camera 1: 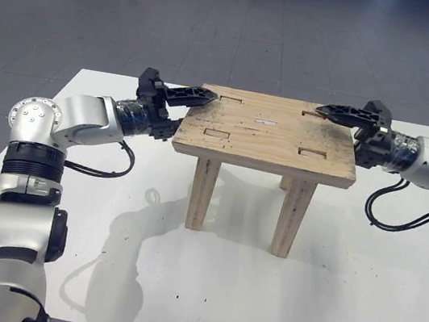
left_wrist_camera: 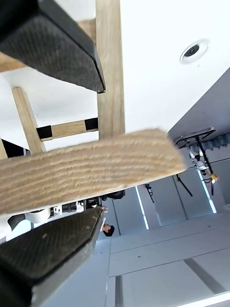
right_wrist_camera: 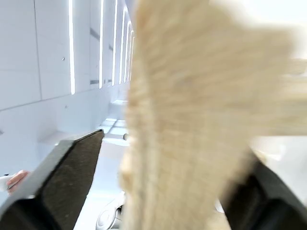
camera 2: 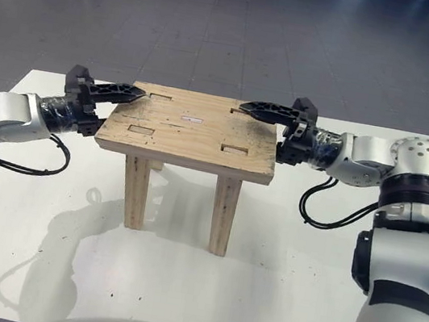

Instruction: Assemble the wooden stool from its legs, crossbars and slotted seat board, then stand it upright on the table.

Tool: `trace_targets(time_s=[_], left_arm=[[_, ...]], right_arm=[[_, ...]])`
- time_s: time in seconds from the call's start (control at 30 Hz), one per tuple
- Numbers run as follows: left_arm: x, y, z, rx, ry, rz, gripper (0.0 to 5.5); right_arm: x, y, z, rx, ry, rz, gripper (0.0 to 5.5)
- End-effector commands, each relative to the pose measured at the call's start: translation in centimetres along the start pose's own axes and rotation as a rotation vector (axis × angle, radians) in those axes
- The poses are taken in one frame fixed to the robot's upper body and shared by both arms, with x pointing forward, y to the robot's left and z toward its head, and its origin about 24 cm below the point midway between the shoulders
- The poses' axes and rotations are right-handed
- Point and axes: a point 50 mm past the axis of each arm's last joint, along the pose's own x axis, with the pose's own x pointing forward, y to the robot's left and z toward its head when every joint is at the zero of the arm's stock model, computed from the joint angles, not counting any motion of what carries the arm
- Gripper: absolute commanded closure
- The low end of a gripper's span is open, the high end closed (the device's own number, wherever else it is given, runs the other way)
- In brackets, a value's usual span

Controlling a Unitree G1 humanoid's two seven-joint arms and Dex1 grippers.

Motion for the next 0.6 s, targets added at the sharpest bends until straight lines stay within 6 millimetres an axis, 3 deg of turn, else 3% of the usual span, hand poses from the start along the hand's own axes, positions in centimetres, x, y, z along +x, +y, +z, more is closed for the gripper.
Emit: trace_targets(time_s=[0.03, 0.17, 0.27, 0.3, 0.33, 0.4, 0.47, 0.53, 0.6], left_arm=[[-2.0, -1.2, 1.0, 0.042, -0.016, -0.023, 0.77], [-4.1, -0.8, 1.6, 0.065, -0.068, 0.011, 0.77], [-5.4, -0.6, 2.0, 0.132, -0.169, 0.040, 0.77], [-5.0, -0.4, 2.3, 0.248, -0.270, 0.111, 0.77], [-4.5, -0.4, 2.5, 0.356, -0.364, 0.177, 0.77], [-3.1, 0.6, 2.5, 0.554, -0.545, 0.380, 0.77], [-1.6, 2.3, 1.1, 0.691, -0.669, 0.552, 0.77], [-0.4, 3.6, -0.9, 0.818, -0.741, 0.626, 0.77], [0.2, 5.2, -2.8, 0.899, -0.735, 0.684, 0.77]], right_arm=[[-3.0, -0.3, -0.2, -0.021, -0.079, -0.074, 1.25], [-5.6, -0.3, -0.9, -0.053, -0.121, -0.122, 0.45], [-6.9, 0.1, -1.4, -0.136, -0.170, -0.142, 0.45], [-6.3, -0.2, -1.3, -0.237, -0.221, -0.145, 0.45], [-5.6, -0.6, -1.1, -0.362, -0.294, -0.207, 0.45], [-4.7, -2.1, -0.2, -0.670, -0.557, -0.527, 0.45], [-3.6, -4.7, -0.5, -0.858, -0.768, -0.816, 0.45], [-2.2, -7.2, -1.8, -1.005, -0.793, -1.025, 0.45], [-1.3, -8.5, -2.8, -1.061, -0.842, -1.091, 0.45]])
